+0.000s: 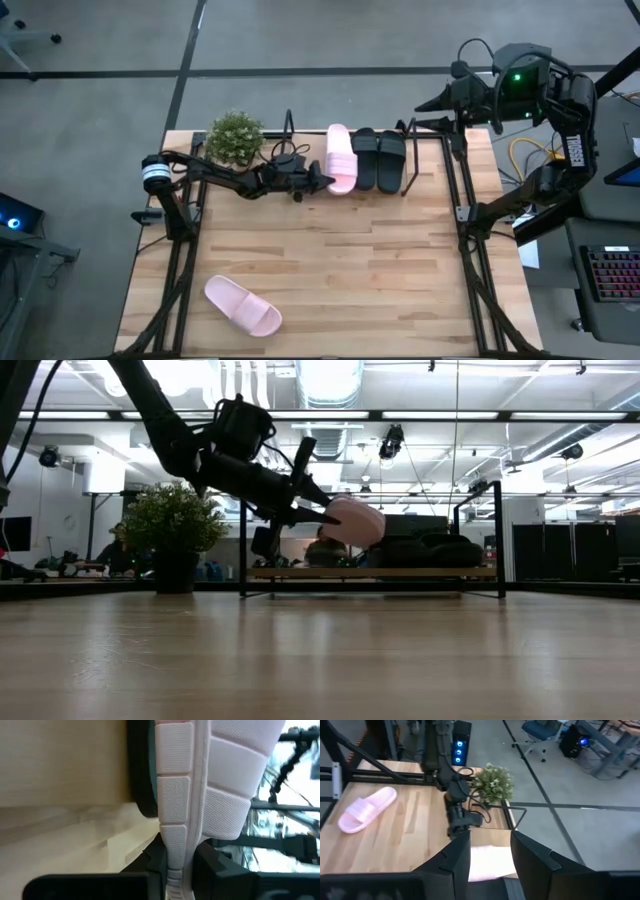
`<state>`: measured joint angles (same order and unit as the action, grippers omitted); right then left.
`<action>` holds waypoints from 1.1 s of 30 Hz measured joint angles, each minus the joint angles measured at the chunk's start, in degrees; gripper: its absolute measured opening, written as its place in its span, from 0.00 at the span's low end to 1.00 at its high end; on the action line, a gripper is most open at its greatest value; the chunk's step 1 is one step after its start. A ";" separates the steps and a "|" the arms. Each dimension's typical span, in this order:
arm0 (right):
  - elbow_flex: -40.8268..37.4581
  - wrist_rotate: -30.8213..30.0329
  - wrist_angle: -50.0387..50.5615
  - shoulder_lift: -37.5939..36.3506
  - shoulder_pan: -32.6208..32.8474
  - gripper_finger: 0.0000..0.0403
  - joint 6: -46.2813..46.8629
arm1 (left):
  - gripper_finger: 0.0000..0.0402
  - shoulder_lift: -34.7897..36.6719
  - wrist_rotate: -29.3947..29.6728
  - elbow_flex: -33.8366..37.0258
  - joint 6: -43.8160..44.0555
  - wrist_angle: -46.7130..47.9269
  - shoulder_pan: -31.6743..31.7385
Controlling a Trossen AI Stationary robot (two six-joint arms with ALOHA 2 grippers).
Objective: Pick and place slides into the shelf
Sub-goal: Put the top pink slipper on the shelf
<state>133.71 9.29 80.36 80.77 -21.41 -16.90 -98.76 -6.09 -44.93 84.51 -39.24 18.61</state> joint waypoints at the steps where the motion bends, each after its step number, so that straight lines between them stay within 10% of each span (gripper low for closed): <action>1: -0.02 0.46 0.01 0.00 0.00 0.32 0.00 | 0.08 0.02 0.91 0.00 0.41 0.48 0.05; 33: -1.56 1.63 -0.02 0.00 0.00 0.32 0.21 | 0.07 2.32 -4.94 0.33 -5.91 10.78 2.78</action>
<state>132.15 10.92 80.34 80.77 -21.41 -16.69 -96.44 -11.03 -44.60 78.60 -28.46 21.39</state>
